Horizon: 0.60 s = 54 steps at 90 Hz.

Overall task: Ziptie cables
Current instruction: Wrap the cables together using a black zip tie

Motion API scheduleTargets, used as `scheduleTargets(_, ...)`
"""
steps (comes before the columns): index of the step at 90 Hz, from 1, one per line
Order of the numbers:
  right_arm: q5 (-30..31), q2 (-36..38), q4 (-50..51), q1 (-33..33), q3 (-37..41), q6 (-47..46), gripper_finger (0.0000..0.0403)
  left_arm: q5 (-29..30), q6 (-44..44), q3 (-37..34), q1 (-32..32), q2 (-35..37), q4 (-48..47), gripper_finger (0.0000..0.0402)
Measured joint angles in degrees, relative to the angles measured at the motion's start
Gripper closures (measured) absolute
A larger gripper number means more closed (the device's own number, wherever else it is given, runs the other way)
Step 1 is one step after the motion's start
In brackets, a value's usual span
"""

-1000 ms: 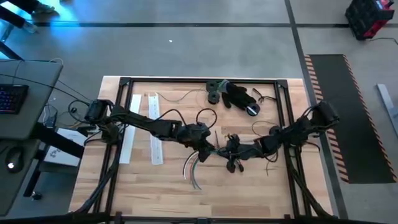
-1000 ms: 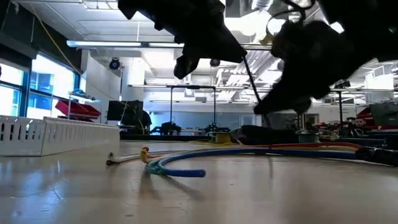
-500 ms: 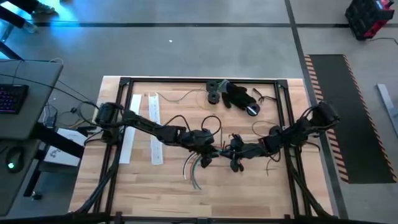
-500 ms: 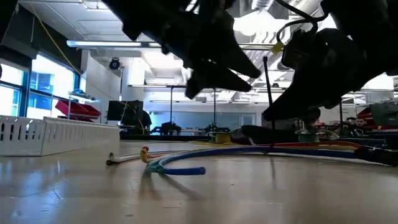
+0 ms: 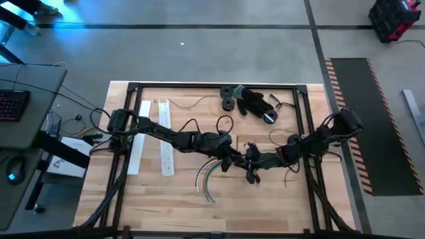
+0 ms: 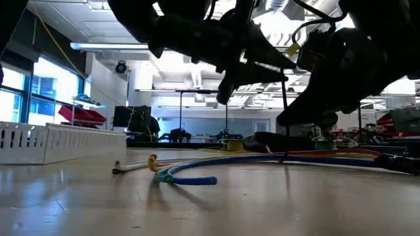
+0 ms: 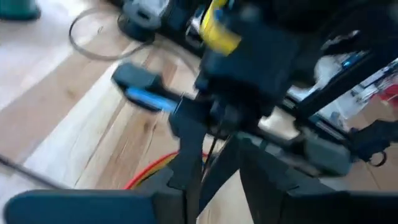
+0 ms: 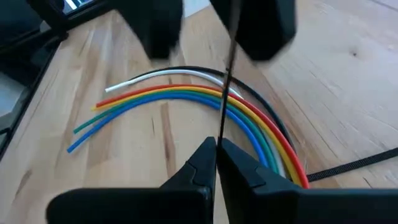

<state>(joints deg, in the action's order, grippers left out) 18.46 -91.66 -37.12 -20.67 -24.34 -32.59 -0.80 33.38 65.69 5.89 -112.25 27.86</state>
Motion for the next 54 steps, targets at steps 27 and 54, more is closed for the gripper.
scheduleTargets(27,-0.05,0.00,0.17,-0.02,0.00,-0.19,0.0403,-0.15,-0.63,0.00,0.24,0.00,-1.22,0.0397)
scheduleTargets(54,1.24,0.00,3.18,-0.02,0.00,-4.08,0.0403,-0.14,-2.22,0.00,0.34,-0.06,-4.63,0.0401)
